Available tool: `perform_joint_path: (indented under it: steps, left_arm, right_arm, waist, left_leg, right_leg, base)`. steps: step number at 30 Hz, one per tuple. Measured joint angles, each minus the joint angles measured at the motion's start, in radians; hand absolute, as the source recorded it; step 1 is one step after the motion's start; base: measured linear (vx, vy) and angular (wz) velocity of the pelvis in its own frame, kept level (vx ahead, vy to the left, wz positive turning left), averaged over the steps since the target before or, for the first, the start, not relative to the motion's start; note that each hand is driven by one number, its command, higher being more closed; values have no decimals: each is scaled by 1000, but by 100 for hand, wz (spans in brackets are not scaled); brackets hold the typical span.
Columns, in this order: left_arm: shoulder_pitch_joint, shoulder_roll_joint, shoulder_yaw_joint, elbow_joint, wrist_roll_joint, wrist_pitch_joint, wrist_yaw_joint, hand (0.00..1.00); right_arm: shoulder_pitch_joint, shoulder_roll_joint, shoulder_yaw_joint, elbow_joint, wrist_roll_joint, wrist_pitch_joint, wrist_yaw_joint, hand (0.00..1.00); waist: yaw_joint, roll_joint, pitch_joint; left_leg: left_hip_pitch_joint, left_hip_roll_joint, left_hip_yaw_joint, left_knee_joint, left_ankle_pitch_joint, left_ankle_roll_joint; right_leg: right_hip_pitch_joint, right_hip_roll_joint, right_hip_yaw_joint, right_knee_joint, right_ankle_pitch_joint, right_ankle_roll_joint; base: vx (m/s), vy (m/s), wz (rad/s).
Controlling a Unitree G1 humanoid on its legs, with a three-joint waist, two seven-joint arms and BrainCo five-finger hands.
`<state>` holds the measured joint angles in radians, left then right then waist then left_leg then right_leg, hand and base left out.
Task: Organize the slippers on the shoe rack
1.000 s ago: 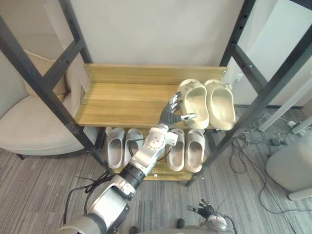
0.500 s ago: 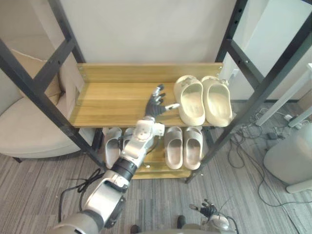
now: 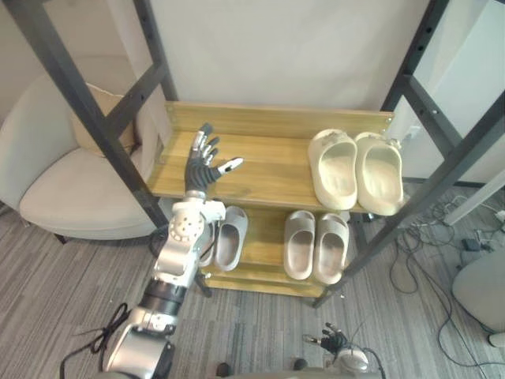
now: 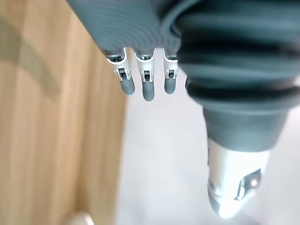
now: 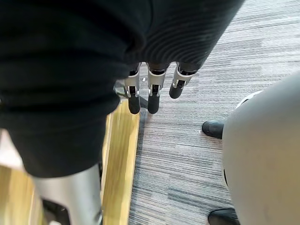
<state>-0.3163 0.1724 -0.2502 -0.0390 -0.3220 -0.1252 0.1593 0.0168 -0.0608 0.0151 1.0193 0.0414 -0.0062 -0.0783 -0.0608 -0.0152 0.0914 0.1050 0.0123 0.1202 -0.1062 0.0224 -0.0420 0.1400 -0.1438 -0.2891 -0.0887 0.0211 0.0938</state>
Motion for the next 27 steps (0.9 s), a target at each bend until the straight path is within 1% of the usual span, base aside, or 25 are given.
perform_joint_path:
  steps: [2, 4, 7, 8, 9, 11, 13, 15, 17, 19, 24, 25, 27]
  left_arm:
    - [83, 0, -47, -75, -36, -14, -47, 0]
    - [122, 0, -58, -90, -49, -16, -70, 0]
    - [218, 1, -67, -92, -65, -16, -108, 0]
    - [280, 4, -67, -91, -67, -15, -126, 0]
    - [287, 4, -67, -90, -67, -15, -128, 0]
    - [356, 7, -64, -71, -69, -15, -150, 0]
    - [416, 11, -59, 6, -62, -10, -169, 0]
    - [459, 11, -42, 100, -46, 6, -187, 0]
    - [481, 12, -40, 222, -7, 11, -188, 0]
    - [493, 11, -28, 349, 58, 24, -191, 0]
    - [490, -16, 38, 665, 270, 26, -181, 0]
    - [489, -24, 60, 726, 314, 29, -163, 0]
    - [486, -33, 86, 827, 364, 36, -133, 0]
  right_arm:
    - [-15, 0, 21, 7, 0, 1, 0, 0]
    - [-28, 1, 30, 21, -1, 1, 0, 0]
    - [-38, 13, 40, 22, -3, 2, 0, 0]
    - [-40, 20, 47, 22, -3, 2, -1, 0]
    - [-40, 20, 48, 22, -4, 2, -1, 0]
    - [-40, 21, 50, 24, -7, 2, -1, 0]
    - [-40, 20, 50, 25, -31, 2, -2, 0]
    - [-40, 21, 50, 28, -43, 1, -1, 0]
    - [-42, 19, 50, 28, -44, 1, -1, 0]
    - [-42, 18, 60, 28, -44, -2, 1, 0]
    - [-8, 15, 68, 25, -83, -12, 19, 0]
    - [-7, 11, 68, 26, -84, -15, 19, 0]
    - [-1, 10, 68, 27, -84, -18, 18, 0]
  waist:
    - [6, -2, -1]
    - [11, -3, -2]
    - [25, -5, -3]
    - [35, -7, -2]
    - [37, -8, -2]
    - [52, -13, -4]
    - [60, -21, -4]
    - [62, -30, -11]
    - [65, -32, -11]
    - [65, -33, -11]
    - [63, -32, -11]
    - [63, -32, -11]
    - [62, -34, -11]
  left_leg:
    - [2, -1, -18, -3, 4, 0]
    - [2, 0, -25, -3, 7, 0]
    - [7, 0, -43, -4, 11, -2]
    - [10, 0, -50, -4, 13, -2]
    - [10, 0, -51, -4, 13, -2]
    - [14, -1, -53, -4, 13, -2]
    - [21, -3, -66, -4, 14, -2]
    - [22, -3, -73, -4, 15, -3]
    - [30, -3, -71, -4, 15, -3]
    - [36, -2, -64, -4, 15, -3]
    - [44, 2, -43, -4, 13, -5]
    - [47, 3, -42, -4, 12, -6]
    - [54, 5, -28, -4, 10, -8]
  right_leg:
    - [8, 0, -16, 0, -3, -4]
    - [14, 1, -25, 0, -4, -7]
    - [27, 2, -39, 0, -7, -6]
    - [35, 2, -48, 0, -8, -5]
    - [36, 1, -49, 0, -8, -5]
    - [40, 1, -52, 0, -10, -3]
    - [55, 1, -62, 0, -14, -2]
    - [61, 1, -65, 0, -17, -1]
    - [69, 1, -64, 0, -17, 0]
    - [71, 1, -58, 0, -18, 1]
    - [65, 1, -35, 21, -27, 4]
    - [63, 1, -30, 27, -29, 5]
    - [59, 1, -22, 33, -33, 4]
  base:
    - [-37, -13, 20]
    - [-25, -15, 16]
    - [-27, -14, 18]
    - [-23, -12, 13]
    - [-28, -10, 11]
    - [-34, -3, 4]
    - [-18, -11, 15]
    - [-10, -9, 13]
    - [-6, 1, -2]
    - [-19, 5, -8]
    - [-26, 4, -11]
    - [-18, -1, -11]
    - [-42, 2, -11]
